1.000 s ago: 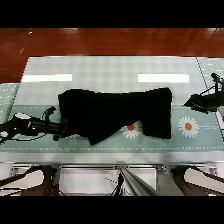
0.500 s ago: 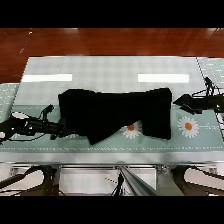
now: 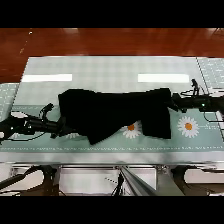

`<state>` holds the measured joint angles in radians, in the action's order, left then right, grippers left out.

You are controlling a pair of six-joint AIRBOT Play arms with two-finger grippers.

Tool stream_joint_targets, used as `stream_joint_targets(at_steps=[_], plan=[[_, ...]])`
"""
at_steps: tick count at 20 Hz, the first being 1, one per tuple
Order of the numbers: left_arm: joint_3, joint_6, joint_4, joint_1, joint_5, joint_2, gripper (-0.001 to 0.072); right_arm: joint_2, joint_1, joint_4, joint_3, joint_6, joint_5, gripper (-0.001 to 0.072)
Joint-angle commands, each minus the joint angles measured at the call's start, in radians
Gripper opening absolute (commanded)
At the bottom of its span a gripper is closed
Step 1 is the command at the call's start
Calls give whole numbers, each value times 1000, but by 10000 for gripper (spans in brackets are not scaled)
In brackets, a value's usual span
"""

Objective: Fold the shirts.

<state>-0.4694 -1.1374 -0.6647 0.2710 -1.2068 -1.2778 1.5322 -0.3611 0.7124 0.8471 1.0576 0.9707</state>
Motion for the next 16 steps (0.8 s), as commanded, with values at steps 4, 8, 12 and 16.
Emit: stream_joint_targets(at_steps=[4, 8, 12, 16], plan=[[-191, -16, 8, 1, -45, 72, 22, -140, -13, 38, 92, -8, 100, 27], [-454, -38, 15, 1, -81, 210, 22, -388, -79, 37, 220, 25, 138, 26], [-788, -65, 20, 0, -76, 354, 22, -578, -78, -30, 404, 71, 128, 26], [-1152, -91, 18, 1, -6, 444, 22, -688, -79, -86, 642, 144, 66, 25]])
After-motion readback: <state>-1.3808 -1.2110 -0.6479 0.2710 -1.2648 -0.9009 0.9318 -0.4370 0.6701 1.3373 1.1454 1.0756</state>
